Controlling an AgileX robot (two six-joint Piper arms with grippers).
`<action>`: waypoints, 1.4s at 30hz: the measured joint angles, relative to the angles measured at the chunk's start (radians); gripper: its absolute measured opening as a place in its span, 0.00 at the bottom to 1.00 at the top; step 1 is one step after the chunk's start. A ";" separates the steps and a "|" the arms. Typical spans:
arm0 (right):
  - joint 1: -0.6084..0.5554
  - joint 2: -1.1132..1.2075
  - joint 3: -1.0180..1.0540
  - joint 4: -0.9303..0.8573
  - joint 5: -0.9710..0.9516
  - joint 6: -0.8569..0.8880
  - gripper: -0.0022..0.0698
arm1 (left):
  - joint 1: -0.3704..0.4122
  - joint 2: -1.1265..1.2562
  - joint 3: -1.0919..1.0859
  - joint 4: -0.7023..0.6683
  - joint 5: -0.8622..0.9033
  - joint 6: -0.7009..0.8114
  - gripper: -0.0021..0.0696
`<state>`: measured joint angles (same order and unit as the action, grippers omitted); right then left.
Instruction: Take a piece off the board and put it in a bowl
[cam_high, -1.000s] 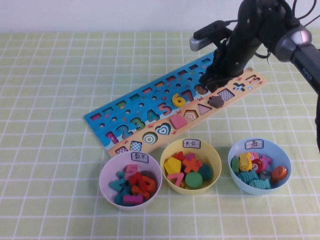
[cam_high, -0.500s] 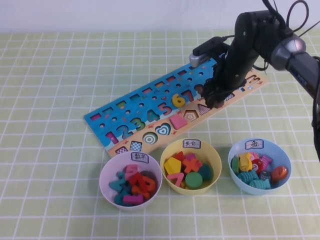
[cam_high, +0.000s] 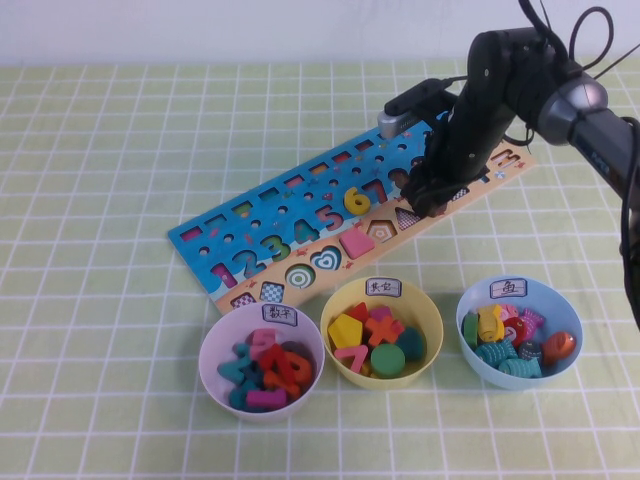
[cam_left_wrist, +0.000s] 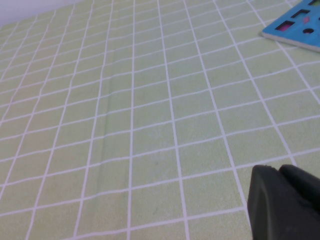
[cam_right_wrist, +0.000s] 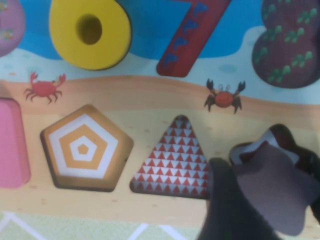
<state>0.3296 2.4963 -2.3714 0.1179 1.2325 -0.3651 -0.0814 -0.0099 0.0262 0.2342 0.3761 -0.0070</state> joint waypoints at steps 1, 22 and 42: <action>0.000 0.000 0.000 0.000 0.000 0.000 0.45 | 0.000 0.000 0.000 0.000 0.000 0.000 0.02; 0.109 -0.218 0.063 -0.035 0.004 0.000 0.45 | 0.000 0.000 0.000 0.000 0.000 0.000 0.02; 0.317 -0.500 0.682 -0.008 -0.029 -0.001 0.45 | 0.000 0.000 0.000 0.000 0.000 0.000 0.02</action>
<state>0.6469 1.9967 -1.6893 0.1096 1.2036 -0.3657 -0.0814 -0.0099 0.0262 0.2342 0.3761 -0.0070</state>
